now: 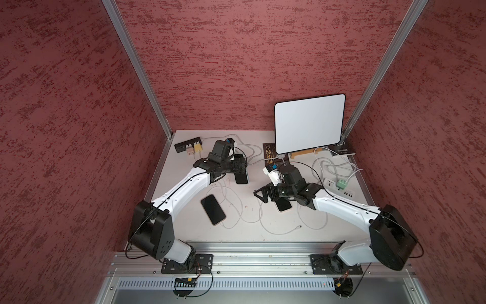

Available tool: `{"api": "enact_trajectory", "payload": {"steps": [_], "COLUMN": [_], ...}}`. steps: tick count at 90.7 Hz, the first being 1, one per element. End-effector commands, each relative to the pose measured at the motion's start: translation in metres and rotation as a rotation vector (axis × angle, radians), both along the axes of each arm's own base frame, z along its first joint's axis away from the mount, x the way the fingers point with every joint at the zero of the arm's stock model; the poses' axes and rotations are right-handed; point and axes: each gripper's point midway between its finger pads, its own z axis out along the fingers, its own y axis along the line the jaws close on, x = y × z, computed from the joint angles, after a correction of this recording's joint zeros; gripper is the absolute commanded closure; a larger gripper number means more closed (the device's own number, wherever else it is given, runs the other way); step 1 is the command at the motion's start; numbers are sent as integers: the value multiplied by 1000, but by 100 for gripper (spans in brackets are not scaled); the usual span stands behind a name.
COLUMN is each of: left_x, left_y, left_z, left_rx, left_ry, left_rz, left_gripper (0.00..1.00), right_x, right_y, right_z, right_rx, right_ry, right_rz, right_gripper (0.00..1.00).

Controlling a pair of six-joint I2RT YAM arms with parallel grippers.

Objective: Unplug the charging cable from the phone
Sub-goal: Remove the charging cable from the phone, then place the phone at the center of the board.

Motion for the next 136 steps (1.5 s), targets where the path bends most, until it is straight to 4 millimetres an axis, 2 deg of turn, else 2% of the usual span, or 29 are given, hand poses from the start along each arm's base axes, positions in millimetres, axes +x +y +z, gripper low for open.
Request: {"api": "enact_trajectory", "payload": {"steps": [1,18,33,70,97,136], "left_x": [6,11,15,24,31,30], "left_y": [-6,-18,-23,-28,-33,-35], "left_z": [4,-25,-51,-95,-111,-136], "left_rx": [54,148,206,342,369,423], "left_ry": [-13,63,147,247,270,307], "left_rz": [-9,-35,-46,-78,-81,-88], "left_gripper": [76,73,75,75,74,65], "right_x": [2,5,7,8,10,9], "right_y": [-13,-27,-38,-51,-55,-61], "right_z": [12,21,23,23,14,14], "right_rx": [-53,-95,-125,-137,-156,-165], "right_ry": [-26,-51,-73,-100,-102,-117], "right_rz": [-57,-114,-162,-218,-237,-258], "right_gripper": [1,1,1,1,1,1]}}
